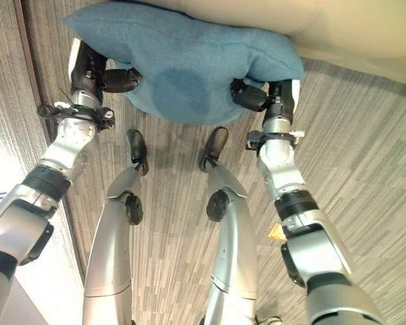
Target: Pick up all the scattered cushions and arrange them neatly on the sofa.
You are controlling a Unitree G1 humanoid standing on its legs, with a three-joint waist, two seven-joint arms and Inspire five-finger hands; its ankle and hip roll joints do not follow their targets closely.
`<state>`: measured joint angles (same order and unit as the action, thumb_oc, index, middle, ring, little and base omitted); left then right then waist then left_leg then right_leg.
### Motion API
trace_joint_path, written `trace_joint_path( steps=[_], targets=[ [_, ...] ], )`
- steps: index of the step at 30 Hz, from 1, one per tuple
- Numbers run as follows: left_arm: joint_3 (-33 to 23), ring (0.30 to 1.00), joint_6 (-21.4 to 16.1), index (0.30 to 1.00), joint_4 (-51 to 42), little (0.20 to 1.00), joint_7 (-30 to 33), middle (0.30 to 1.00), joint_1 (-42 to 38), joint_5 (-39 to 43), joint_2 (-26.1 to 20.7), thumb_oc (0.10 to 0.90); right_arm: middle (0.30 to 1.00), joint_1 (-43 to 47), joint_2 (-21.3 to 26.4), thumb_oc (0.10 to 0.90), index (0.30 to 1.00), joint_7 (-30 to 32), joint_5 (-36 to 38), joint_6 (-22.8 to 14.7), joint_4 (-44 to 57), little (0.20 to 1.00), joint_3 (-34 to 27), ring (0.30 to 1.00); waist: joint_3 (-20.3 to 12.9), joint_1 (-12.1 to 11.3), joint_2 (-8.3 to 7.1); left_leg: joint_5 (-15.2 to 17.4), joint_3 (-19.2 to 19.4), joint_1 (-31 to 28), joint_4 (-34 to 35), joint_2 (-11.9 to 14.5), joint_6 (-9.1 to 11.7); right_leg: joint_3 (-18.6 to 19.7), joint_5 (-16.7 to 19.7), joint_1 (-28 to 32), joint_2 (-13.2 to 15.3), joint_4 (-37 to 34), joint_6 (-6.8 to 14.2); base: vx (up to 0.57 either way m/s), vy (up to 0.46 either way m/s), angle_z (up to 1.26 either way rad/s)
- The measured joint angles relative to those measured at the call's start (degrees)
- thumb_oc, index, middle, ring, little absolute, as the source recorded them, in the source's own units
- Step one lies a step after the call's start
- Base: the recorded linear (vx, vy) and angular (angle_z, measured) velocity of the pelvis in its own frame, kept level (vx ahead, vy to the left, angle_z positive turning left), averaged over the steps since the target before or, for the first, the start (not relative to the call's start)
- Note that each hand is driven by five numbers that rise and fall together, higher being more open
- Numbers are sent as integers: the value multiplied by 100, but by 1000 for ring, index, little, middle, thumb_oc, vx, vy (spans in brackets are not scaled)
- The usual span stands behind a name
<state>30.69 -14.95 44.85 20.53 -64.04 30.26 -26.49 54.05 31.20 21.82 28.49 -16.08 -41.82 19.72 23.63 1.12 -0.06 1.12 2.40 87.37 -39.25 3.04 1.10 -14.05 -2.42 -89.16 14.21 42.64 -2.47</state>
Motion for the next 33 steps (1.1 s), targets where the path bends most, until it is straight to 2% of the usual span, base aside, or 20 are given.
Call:
trace_joint_path(
  steps=[1, 2, 3, 4, 5, 9, 18, 20, 21, 23, 24, 26, 29, 30, 31, 32, 33],
  targets=[
    [-4, 900, 0, 900, 1, 900, 27, 900, 3, 2, 25, 800, 900, 1, -25, 800, 900, 19, 9, 0, 0, 900, -2, 900, 0, 0, 0, 0, -3, 1, 2, 3, 0, 1, 0, -2, 0, 2, 0, 0, 0, 0],
    [-7, 900, 0, 900, -1, 900, 52, 900, 5, 15, 48, 800, 709, 3, -61, 673, 709, 58, 57, 0, 4, 709, -14, 709, 0, -1, 0, -1, -8, 1, 3, 3, 0, 1, 0, -2, 0, 5, 0, 0, 0, 0],
    [-30, 502, 0, 502, -3, 502, 64, 502, 5, 24, 84, 535, 300, 22, -119, 400, 300, 107, 136, -1, 10, 300, -34, 300, 0, -2, 0, 0, -16, 1, 9, 4, 0, 1, -1, -2, -2, 5, 1, 0, 0, 0],
    [-33, 502, 0, 502, -4, 502, 64, 502, 5, 25, 88, 535, 300, 23, -122, 400, 300, 108, 139, -1, 10, 300, -36, 300, 0, -2, 0, 0, -16, 1, 10, 4, 0, 1, -1, -2, -2, 5, 1, 0, 0, 0],
    [-90, 300, -2, 300, -29, 300, 114, 300, 10, 141, 168, 400, 300, 43, -175, 400, 300, 181, 223, -5, 14, 300, -47, 300, 0, -6, 0, -2, -25, 2, 39, 4, 0, 2, -1, -8, -1, -3, 2, 0, 0, 0],
    [-281, 300, -3, 300, -219, 300, 273, 300, 94, 455, 243, 400, 300, 67, -167, 400, 300, 277, 341, -3, 79, 300, -71, 300, 0, -3, 0, -13, -27, 13, 42, 0, 16, 1, -5, -22, -12, -3, 4, 0, -8, 0],
    [-480, 300, 2, 300, -586, 300, 275, 300, 499, 448, 248, 400, 300, -58, -111, 400, 300, 274, 279, 102, 293, 300, -59, 300, 47, -6, 37, -59, -9, -158, 184, 4, 46, -3, 38, 101, -32, -101, -69, -22, -1, 1],
    [-591, 300, 33, 300, -784, 300, 275, 300, 657, 365, 237, 400, 300, -134, -111, 400, 300, 271, 260, 228, 478, 300, -83, 300, 319, -4, 69, -90, -1, -574, 329, 4, 60, -16, 40, 484, -25, -183, -73, -55, -7, 7],
    [-726, 300, 34, 300, -910, 300, 276, 300, 877, 316, 250, 400, 300, -311, -176, 400, 300, 270, 151, 263, 633, 300, -85, 300, 446, 19, 66, -183, 14, -997, 620, -16, 73, -33, 66, 855, -30, -358, -66, -43, -18, 8],
    [-865, 300, 55, 300, -1033, 300, 276, 300, 1122, 275, 264, 400, 300, -535, -269, 400, 300, 247, 60, 275, 780, 300, -92, 300, 454, 31, 63, -286, 7, -1381, 899, -26, 97, -80, 90, 1202, -38, -513, -67, -42, -32, 10],
    [-944, 300, 66, 300, -1295, 300, 279, 300, 1478, 233, 249, 400, 300, -908, -328, 400, 300, 216, -19, 277, 1085, 300, -98, 300, 448, 27, 62, -410, -32, -1800, 1237, -43, 117, -152, 114, 1586, -61, -713, -48, -16, -62, 9],
    [-1073, 300, 28, 300, -1651, 300, 277, 300, 1970, 119, 236, 400, 300, -1424, -353, 400, 300, 146, -134, 269, 1554, 300, -167, 300, 281, 8, 57, -482, -95, -2102, 1476, -31, 152, -210, 115, 1880, -107, -870, -42, 1, -50, 7],
    [-1139, 300, 30, 300, -1868, 300, 276, 300, 2182, 112, 185, 400, 300, -1614, -352, 400, 300, 80, -256, 265, 1843, 300, -245, 300, 274, 16, 51, -558, -155, -2407, 1681, -27, 175, -283, 99, 2183, -135, -999, 11, 29, -49, 5],
    [-1173, 300, 54, 300, -2043, 300, 270, 300, 2324, 109, 103, 400, 300, -1703, -393, 400, 300, 38, -276, 275, 1977, 300, -338, 300, 338, 24, -3, -608, -144, -2631, 1745, -16, 188, -296, 163, 2397, -150, -1047, -69, 3, -80, -3],
    [-1210, 300, 62, 300, -2144, 300, 262, 300, 2445, 105, 67, 400, 300, -1772, -491, 400, 300, -20, -293, 273, 2035, 300, -392, 300, 542, 15, -81, -633, -119, -2999, 1879, -12, 213, -293, 186, 2713, -167, -1143, -101, -9, -58, -5],
    [-1285, 300, 56, 300, -2222, 300, 217, 300, 2852, 102, 164, 400, 300, -2130, -656, 400, 300, -84, -335, 272, 2144, 300, -429, 300, 520, 28, -109, -701, -133, -3561, 2197, -5, 223, -338, 195, 3242, -222, -1367, -60, -3, -62, -4],
    [-1299, 300, 14, 300, -2322, 300, 173, 300, 3168, 99, 238, 400, 300, -2482, -721, 400, 300, -97, -353, 225, 2311, 300, -450, 300, 358, 62, -128, -751, -130, -3808, 2406, -9, 227, -322, 196, 3435, -258, -1477, -26, 0, 0, 0]
  ],
)
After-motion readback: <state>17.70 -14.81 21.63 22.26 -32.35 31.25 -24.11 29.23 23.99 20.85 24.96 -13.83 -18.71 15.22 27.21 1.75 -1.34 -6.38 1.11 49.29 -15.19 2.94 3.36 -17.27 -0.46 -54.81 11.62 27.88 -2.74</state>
